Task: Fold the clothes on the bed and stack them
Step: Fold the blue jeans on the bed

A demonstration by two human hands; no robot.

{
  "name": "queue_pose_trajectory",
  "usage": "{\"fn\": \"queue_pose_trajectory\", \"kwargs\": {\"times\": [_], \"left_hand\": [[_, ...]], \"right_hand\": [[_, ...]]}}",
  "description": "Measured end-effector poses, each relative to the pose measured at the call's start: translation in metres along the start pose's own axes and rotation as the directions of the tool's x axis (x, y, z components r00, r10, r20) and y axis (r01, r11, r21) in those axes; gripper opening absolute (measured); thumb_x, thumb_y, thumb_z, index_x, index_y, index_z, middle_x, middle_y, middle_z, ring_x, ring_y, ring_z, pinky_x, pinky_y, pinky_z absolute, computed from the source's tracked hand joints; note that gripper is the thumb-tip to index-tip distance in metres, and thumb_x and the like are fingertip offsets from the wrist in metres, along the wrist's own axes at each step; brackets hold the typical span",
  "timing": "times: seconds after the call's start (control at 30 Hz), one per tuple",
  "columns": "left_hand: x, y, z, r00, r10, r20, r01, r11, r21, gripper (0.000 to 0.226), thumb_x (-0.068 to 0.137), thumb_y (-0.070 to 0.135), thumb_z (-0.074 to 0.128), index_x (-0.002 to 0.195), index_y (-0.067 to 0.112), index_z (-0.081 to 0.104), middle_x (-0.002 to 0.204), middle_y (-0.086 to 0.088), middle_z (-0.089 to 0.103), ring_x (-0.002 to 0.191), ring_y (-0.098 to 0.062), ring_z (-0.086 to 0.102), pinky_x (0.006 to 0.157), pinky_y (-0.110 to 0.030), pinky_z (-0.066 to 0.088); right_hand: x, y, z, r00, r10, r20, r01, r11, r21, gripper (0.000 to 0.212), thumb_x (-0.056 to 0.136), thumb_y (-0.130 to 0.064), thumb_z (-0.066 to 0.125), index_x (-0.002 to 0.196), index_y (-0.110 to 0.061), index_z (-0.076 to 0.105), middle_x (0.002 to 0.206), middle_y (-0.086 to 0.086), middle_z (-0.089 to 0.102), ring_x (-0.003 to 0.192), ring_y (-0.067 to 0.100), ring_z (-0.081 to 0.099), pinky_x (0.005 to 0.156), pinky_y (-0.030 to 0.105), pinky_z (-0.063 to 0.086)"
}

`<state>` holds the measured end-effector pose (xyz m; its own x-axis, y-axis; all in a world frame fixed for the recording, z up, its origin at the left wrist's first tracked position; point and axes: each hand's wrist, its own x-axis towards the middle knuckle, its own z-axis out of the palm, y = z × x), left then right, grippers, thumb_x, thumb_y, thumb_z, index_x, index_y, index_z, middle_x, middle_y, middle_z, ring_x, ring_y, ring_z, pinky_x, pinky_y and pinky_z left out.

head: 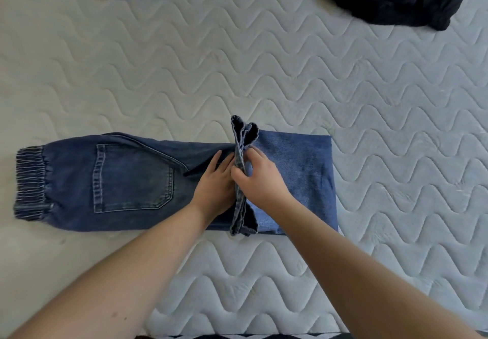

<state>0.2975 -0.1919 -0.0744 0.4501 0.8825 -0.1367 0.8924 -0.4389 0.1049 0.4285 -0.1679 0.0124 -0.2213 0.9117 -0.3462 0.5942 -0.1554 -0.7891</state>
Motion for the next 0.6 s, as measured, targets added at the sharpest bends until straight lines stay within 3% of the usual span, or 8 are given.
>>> {"fn": "queue_pose_trajectory", "kwargs": {"times": [0.13,0.2,0.3,0.37,0.43,0.5,0.57,0.6], "left_hand": [[-0.016,-0.016,-0.003,0.988,0.138,-0.072,-0.144,0.987,-0.078,0.048,0.093,0.02,0.037,0.134,0.003,0.056,0.136,-0.015,0.057,0.131,-0.031,0.05,0.108,-0.049,0.04],[-0.03,-0.03,-0.005,0.982,0.151,-0.114,-0.161,0.983,-0.085,0.045,0.088,0.011,0.046,0.131,0.003,0.059,0.133,-0.014,0.059,0.127,-0.032,0.054,0.106,-0.047,0.042],[-0.058,-0.052,-0.009,0.972,-0.142,-0.188,0.06,0.92,-0.388,0.035,0.082,-0.001,0.058,0.116,0.004,0.067,0.119,-0.012,0.064,0.112,-0.029,0.06,0.1,-0.039,0.045],[-0.071,-0.061,-0.017,0.883,-0.452,-0.122,0.271,0.706,-0.655,0.032,0.084,-0.001,0.048,0.104,0.011,0.07,0.107,-0.002,0.066,0.102,-0.009,0.059,0.093,-0.018,0.042],[-0.075,-0.065,-0.024,0.761,-0.646,0.051,0.426,0.439,-0.791,0.038,0.088,-0.001,0.042,0.096,0.025,0.069,0.098,0.012,0.067,0.092,0.011,0.057,0.082,-0.002,0.037],[-0.073,-0.07,-0.027,0.667,-0.72,0.194,0.494,0.232,-0.838,0.038,0.092,0.005,0.041,0.092,0.032,0.067,0.096,0.018,0.068,0.091,0.012,0.058,0.081,-0.007,0.041],[-0.069,-0.073,-0.028,0.59,-0.727,0.35,0.532,0.025,-0.846,0.029,0.097,0.021,0.041,0.096,0.032,0.068,0.1,0.014,0.069,0.097,-0.001,0.062,0.088,-0.025,0.048],[-0.066,-0.073,-0.027,0.555,-0.719,0.418,0.563,-0.044,-0.825,0.025,0.097,0.033,0.041,0.098,0.032,0.066,0.101,0.012,0.068,0.098,-0.008,0.062,0.088,-0.031,0.049]], "right_hand": [[0.007,-0.008,0.014,1.0,-0.012,0.01,0.012,1.0,0.011,0.012,0.088,-0.025,0.055,0.089,-0.013,0.055,0.099,-0.006,0.054,0.091,0.016,0.052,0.072,0.029,0.041],[0.01,-0.01,0.02,1.0,-0.01,0.01,0.01,1.0,-0.013,0.015,0.088,-0.025,0.056,0.086,-0.011,0.052,0.095,-0.005,0.052,0.09,0.018,0.051,0.069,0.03,0.038],[0.013,-0.013,0.033,1.0,0.008,-0.001,-0.008,1.0,-0.021,0.018,0.087,-0.026,0.056,0.081,-0.012,0.047,0.093,-0.004,0.05,0.09,0.022,0.049,0.067,0.033,0.039],[0.015,-0.016,0.046,1.0,0.012,-0.007,-0.012,1.0,-0.012,0.019,0.086,-0.026,0.056,0.077,-0.015,0.043,0.093,-0.004,0.049,0.092,0.025,0.049,0.069,0.035,0.039],[0.017,-0.022,0.062,1.0,0.018,-0.001,-0.018,1.0,-0.008,0.019,0.087,-0.027,0.056,0.077,-0.018,0.042,0.098,-0.002,0.049,0.097,0.028,0.049,0.073,0.037,0.041],[0.023,-0.02,0.079,0.995,0.066,0.068,-0.06,0.994,-0.095,0.018,0.09,-0.034,0.054,0.091,-0.016,0.05,0.119,0.002,0.05,0.116,0.031,0.046,0.089,0.044,0.043],[0.026,-0.012,0.09,0.964,0.151,0.217,-0.081,0.951,-0.299,0.041,0.095,-0.049,0.048,0.121,-0.018,0.053,0.153,0.006,0.032,0.141,0.03,0.026,0.112,0.05,0.028],[0.026,-0.007,0.092,0.948,0.171,0.267,-0.067,0.931,-0.36,0.05,0.096,-0.055,0.043,0.132,-0.021,0.049,0.161,0.006,0.019,0.148,0.026,0.015,0.117,0.05,0.019]]}}
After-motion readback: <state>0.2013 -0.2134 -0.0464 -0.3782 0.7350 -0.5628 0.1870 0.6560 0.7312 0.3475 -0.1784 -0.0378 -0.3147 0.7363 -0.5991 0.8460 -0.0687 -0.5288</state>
